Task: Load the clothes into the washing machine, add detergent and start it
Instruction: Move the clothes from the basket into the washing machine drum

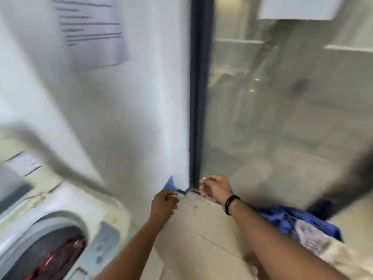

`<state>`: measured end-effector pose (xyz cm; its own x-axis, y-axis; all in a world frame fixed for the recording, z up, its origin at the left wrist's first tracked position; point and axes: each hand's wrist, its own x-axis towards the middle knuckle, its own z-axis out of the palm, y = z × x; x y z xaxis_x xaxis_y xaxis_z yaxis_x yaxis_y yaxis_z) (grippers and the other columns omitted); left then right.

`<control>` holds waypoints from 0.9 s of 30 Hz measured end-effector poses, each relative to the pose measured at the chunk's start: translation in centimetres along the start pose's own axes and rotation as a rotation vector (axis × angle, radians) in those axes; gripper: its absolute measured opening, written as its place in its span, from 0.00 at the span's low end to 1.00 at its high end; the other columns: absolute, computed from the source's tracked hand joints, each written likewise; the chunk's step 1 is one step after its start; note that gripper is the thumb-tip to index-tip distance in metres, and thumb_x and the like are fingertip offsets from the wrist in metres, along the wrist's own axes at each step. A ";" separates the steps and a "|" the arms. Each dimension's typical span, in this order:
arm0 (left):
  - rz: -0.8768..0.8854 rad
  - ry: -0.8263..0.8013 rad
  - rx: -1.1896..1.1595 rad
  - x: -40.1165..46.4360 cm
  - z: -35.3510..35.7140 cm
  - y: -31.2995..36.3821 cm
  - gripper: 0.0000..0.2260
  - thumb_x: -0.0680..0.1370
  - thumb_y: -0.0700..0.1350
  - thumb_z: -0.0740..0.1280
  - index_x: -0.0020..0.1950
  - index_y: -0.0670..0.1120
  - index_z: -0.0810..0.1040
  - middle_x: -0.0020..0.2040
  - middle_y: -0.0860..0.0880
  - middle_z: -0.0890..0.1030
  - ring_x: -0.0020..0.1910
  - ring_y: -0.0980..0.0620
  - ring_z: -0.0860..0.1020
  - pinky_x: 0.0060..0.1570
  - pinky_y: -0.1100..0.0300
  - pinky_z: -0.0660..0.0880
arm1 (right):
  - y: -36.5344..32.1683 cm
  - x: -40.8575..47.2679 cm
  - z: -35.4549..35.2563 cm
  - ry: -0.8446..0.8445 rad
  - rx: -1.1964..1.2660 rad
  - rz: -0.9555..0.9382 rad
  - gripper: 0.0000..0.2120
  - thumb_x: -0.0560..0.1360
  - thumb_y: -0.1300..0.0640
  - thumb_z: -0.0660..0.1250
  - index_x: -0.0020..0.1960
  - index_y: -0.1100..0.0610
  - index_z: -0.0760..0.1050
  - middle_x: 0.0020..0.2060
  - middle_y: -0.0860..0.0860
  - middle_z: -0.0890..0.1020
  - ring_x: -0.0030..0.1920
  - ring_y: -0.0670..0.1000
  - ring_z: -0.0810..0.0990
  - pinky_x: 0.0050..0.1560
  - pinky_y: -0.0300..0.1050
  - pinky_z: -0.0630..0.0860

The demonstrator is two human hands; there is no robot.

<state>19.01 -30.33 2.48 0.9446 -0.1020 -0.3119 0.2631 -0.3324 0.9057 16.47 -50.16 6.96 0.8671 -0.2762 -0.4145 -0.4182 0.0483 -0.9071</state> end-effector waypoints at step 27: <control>0.061 -0.939 0.745 -4.2 52.3 -0.5 0.02 0.76 0.41 0.72 0.48 0.47 0.82 0.42 0.48 0.85 0.39 0.44 0.85 0.41 0.52 0.81 | 25.6 -13.8 -45.5 0.887 0.279 0.639 0.09 0.77 0.60 0.63 0.40 0.58 0.79 0.33 0.54 0.82 0.28 0.52 0.77 0.28 0.38 0.69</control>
<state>4.69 -78.82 -11.67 0.3579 -0.6773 -0.6428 -0.2479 -0.7326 0.6339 -18.50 -88.82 -7.19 -0.0289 -0.7028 -0.7108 -0.5448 0.6073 -0.5782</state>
